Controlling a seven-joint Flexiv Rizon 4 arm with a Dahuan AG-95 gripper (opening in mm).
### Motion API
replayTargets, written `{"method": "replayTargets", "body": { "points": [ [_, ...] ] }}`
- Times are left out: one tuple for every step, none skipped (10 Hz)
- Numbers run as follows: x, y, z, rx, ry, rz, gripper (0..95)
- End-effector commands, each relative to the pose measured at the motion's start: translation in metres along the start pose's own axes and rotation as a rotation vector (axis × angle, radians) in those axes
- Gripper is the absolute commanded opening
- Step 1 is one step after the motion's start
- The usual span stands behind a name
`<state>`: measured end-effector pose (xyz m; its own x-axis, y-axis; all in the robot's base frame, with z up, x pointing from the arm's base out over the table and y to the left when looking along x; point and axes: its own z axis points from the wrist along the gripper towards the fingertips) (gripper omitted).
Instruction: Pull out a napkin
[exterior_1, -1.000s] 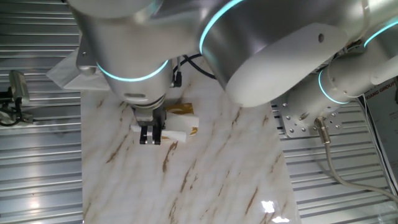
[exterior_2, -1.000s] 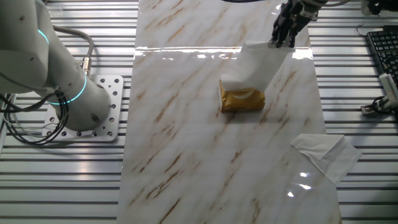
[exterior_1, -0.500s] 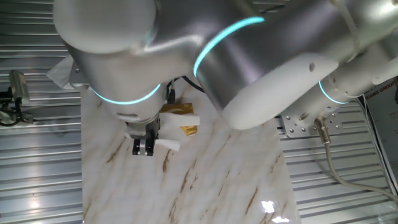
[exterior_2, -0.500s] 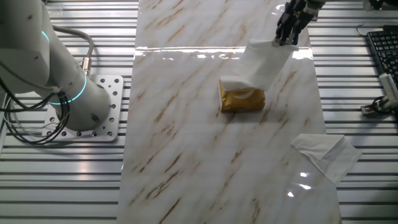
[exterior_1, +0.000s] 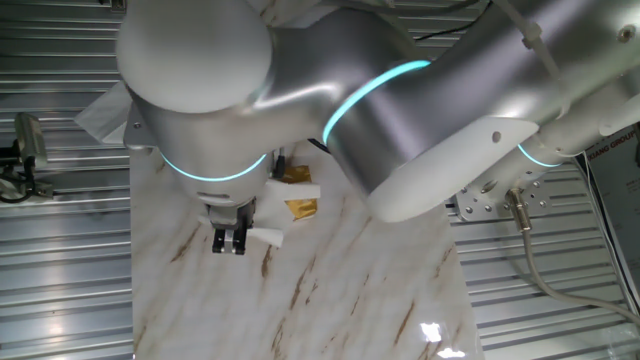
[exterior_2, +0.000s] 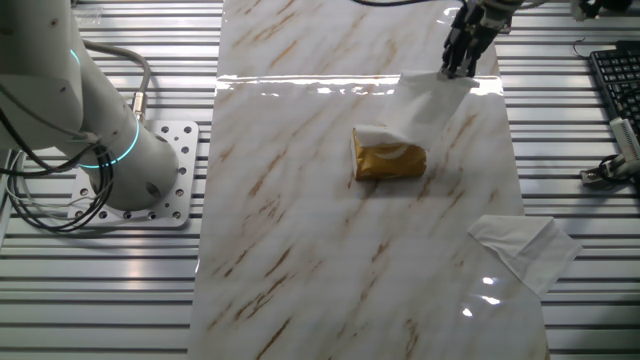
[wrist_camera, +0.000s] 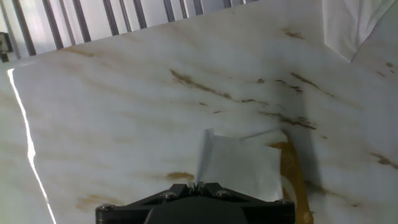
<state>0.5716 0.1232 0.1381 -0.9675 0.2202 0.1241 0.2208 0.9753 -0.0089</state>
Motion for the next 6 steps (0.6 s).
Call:
{"method": "replayTargets", "body": {
  "points": [
    [-0.0009, 0.0015, -0.0026, -0.005, 0.011, 0.012, 0.0],
    [-0.0009, 0.0015, -0.0026, -0.015, 0.011, 0.014, 0.0],
    [-0.0010, 0.0014, -0.0020, -0.015, 0.012, 0.011, 0.0],
    [-0.0008, 0.0015, -0.0008, -0.019, 0.014, 0.007, 0.0],
    [-0.0008, 0.0015, 0.0015, -0.016, 0.007, -0.004, 0.0],
    [-0.0011, 0.0009, 0.0055, -0.013, -0.002, -0.004, 0.0]
  ]
}}
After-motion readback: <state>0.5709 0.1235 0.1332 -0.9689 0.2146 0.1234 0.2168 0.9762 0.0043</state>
